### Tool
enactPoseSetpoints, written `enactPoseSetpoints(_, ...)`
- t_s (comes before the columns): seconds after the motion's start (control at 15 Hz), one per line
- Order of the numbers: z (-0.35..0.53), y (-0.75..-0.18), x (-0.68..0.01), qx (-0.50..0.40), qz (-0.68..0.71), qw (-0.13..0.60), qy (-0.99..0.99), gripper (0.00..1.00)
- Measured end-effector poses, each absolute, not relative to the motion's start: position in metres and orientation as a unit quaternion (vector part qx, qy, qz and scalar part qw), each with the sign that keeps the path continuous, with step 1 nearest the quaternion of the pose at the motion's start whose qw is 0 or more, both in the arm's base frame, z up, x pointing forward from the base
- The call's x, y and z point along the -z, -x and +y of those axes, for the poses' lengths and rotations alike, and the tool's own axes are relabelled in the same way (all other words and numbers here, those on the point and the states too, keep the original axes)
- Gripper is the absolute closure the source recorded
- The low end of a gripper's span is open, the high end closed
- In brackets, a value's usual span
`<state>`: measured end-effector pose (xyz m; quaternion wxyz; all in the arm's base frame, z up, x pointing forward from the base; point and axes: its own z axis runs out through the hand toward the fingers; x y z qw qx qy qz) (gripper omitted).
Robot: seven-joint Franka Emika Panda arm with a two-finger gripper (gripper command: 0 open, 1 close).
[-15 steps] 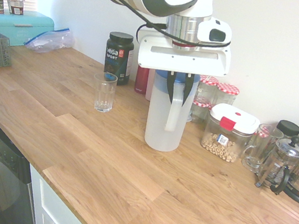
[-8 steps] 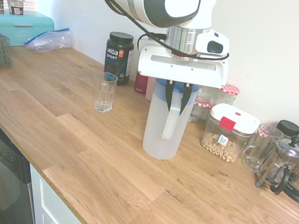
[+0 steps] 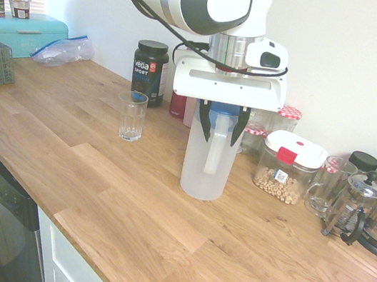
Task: Pour me some water
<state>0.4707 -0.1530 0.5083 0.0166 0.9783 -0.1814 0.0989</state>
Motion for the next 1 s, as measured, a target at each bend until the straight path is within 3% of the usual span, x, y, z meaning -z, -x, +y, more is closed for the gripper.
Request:
enactPoseSetpoints(0.47,-0.147,-0.465,-0.563,-0.076,-0.266,0.016,-0.961,0.00)
enactPoseSetpoints(1.0,-0.071,-0.446,-0.583,-0.080,-0.367,0.022,-0.927,0.00)
